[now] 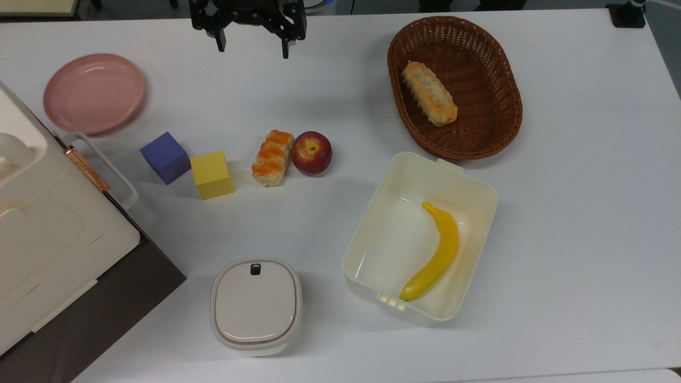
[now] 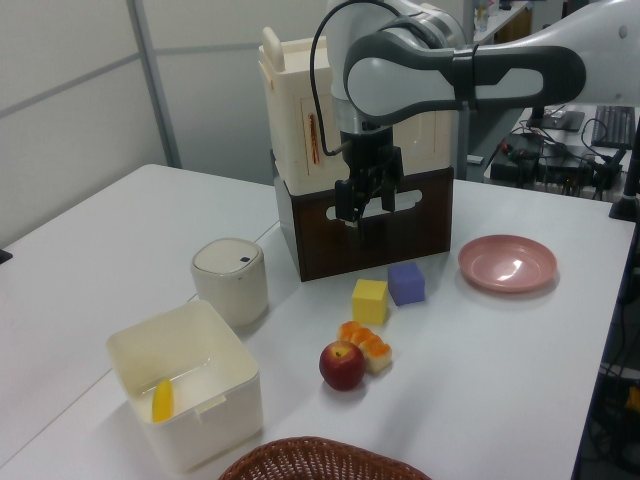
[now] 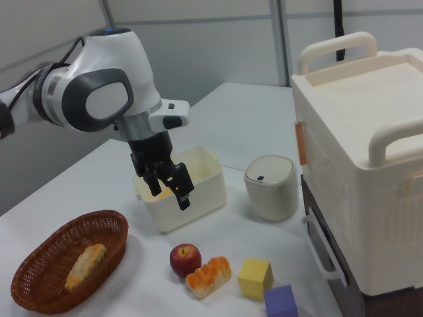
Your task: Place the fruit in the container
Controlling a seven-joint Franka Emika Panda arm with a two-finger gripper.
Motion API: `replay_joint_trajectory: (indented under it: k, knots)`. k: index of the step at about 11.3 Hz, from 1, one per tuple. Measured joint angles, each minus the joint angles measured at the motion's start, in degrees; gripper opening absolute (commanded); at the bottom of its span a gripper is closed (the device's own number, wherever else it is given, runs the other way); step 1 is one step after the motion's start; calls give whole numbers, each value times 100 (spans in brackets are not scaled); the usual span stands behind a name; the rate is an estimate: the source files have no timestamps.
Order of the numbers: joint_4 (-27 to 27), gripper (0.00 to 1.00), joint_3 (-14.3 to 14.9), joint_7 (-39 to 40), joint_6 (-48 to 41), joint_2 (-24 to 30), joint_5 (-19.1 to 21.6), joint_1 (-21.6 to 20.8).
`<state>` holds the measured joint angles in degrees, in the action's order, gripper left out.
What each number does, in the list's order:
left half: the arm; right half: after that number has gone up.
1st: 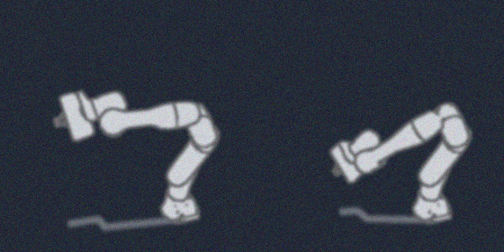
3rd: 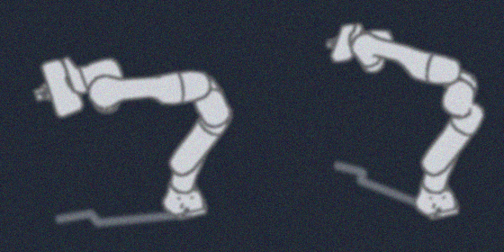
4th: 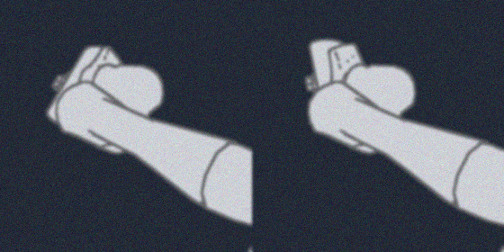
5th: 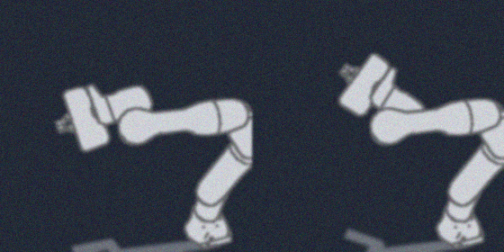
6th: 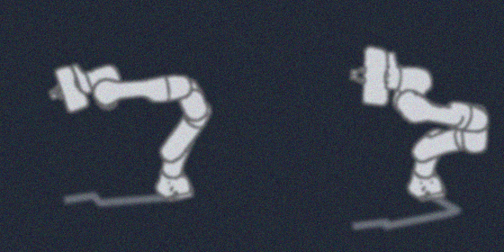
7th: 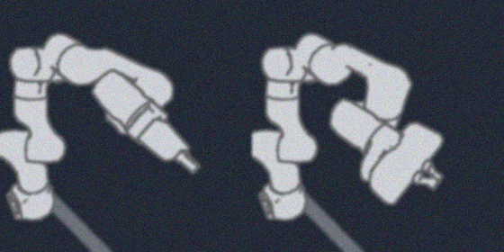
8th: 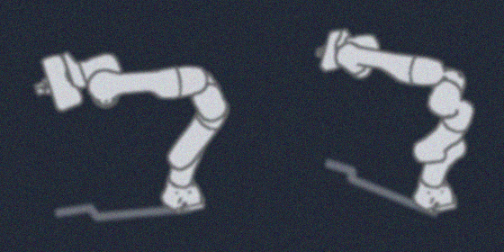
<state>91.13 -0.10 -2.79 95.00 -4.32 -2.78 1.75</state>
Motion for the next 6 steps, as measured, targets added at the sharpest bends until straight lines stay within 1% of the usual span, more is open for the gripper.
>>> replay_joint_trajectory:
  k: [1, 3, 6]
  knots:
    - [2, 100, -1, 0, -2, -21, -4, -78]
    - [1, 100, -2, 0, -170, -20, -32, -134]
    - [1, 100, -2, -1, -195, -20, -62, -183]
